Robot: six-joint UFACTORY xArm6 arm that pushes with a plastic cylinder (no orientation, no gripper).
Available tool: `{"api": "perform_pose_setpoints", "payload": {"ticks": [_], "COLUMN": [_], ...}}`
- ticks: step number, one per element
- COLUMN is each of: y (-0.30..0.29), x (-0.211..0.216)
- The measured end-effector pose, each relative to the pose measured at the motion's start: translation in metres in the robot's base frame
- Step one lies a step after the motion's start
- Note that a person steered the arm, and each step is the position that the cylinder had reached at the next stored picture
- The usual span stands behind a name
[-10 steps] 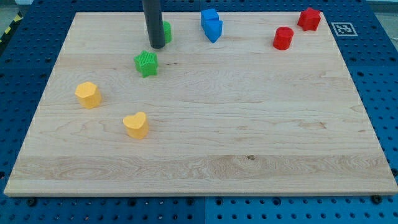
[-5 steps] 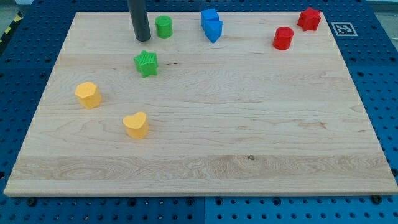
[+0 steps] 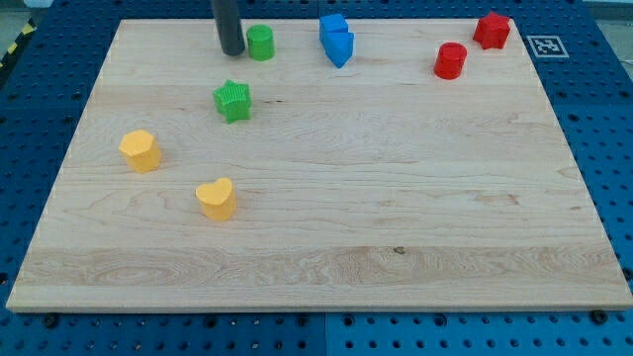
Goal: Move the green circle closer to the blue cube
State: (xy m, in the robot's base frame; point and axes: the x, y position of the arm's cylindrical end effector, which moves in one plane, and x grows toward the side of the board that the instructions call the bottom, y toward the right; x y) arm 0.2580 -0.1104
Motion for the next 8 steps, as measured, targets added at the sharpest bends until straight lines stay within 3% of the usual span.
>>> {"api": "perform_pose_setpoints", "payload": {"ticks": [2, 5, 8], "y": [0.045, 0.063, 0.022], "x": [-0.002, -0.010, 0.022]}}
